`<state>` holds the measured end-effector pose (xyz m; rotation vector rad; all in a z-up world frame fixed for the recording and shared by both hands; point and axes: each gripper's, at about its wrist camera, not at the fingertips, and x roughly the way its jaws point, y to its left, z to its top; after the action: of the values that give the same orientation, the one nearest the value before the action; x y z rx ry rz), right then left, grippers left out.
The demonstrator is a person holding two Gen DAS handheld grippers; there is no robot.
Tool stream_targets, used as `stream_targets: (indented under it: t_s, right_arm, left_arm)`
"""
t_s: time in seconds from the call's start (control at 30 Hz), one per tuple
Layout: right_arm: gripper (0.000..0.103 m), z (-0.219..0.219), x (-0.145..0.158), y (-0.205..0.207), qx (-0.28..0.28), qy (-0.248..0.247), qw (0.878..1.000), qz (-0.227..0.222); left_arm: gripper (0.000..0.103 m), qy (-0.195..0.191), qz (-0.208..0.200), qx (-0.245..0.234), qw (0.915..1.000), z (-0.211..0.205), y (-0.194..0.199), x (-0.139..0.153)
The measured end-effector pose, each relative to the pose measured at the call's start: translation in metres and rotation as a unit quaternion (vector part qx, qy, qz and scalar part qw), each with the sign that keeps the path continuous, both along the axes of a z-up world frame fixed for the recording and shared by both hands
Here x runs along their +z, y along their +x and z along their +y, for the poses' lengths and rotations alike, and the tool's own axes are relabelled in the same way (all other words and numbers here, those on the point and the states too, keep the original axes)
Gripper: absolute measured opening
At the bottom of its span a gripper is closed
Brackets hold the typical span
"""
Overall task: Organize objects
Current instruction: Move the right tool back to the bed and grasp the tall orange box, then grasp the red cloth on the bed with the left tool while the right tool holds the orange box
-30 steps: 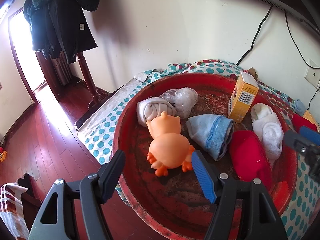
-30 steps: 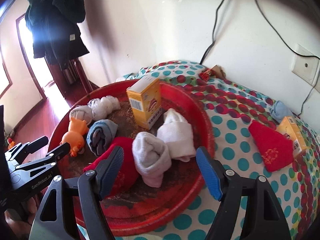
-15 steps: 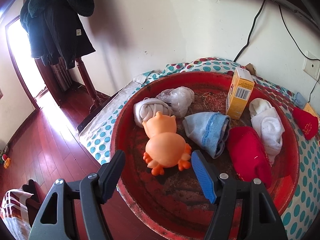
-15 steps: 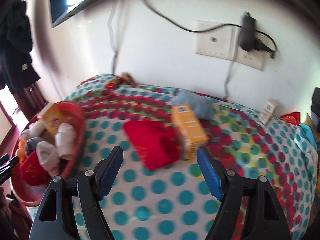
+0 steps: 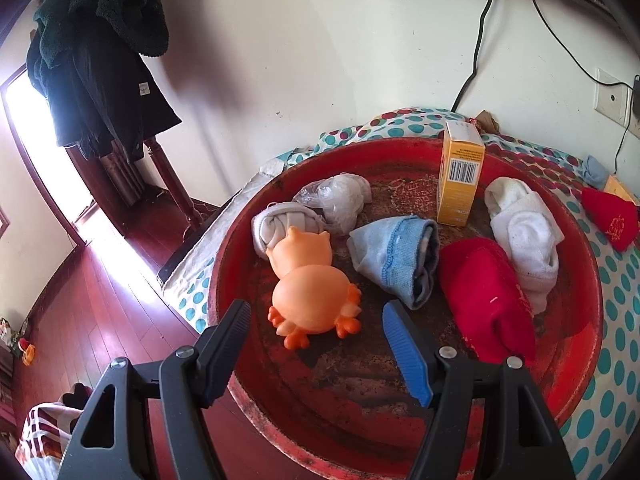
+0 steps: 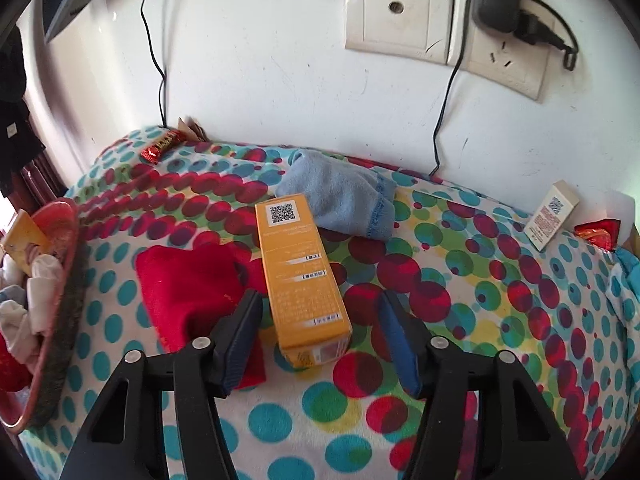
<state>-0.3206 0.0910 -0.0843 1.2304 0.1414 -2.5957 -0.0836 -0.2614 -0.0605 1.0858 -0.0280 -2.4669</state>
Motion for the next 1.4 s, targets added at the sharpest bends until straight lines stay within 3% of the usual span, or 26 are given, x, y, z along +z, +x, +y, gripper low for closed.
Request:
stream_targets:
  t_s: [0.2, 0.33, 0.5, 0.73, 0.9, 1.07, 1.23, 1.4]
  right_arm:
    - [0.027, -0.001, -0.009, 0.001, 0.022, 0.003, 1.000, 0.000]
    - [0.027, 0.014, -0.008, 0.019, 0.026, 0.017, 1.000, 0.006]
    - [0.027, 0.052, -0.007, 0.047, 0.004, 0.051, 0.999, 0.018]
    - [0.027, 0.107, -0.006, 0.078, -0.030, 0.039, 0.999, 0.019]
    - [0.027, 0.122, -0.006, 0.081, -0.040, 0.011, 0.999, 0.010]
    - [0.028, 0.125, -0.006, 0.082, -0.040, 0.016, 0.999, 0.007]
    - [0.028, 0.125, -0.007, 0.083, -0.040, 0.015, 0.999, 0.006]
    - [0.028, 0.127, -0.006, 0.082, -0.038, -0.005, 0.999, 0.002]
  left_arm:
    - [0.070, -0.012, -0.003, 0.001, 0.9999, 0.002, -0.001, -0.006]
    - [0.070, -0.039, -0.002, -0.003, 0.9992, 0.009, -0.002, -0.008]
    - [0.070, -0.029, 0.010, -0.014, 0.9995, 0.023, 0.002, 0.004]
    - [0.071, -0.024, 0.029, -0.070, 0.9968, 0.078, 0.000, 0.046]
    - [0.078, 0.026, 0.027, -0.142, 0.9892, 0.141, -0.026, 0.071]
    - [0.078, 0.103, -0.010, -0.177, 0.9787, 0.203, -0.082, 0.070]
    - [0.078, 0.165, -0.068, -0.167, 0.9698, 0.239, -0.145, 0.042]
    - [0.078, 0.228, -0.097, -0.105, 0.9632, 0.245, -0.195, 0.016]
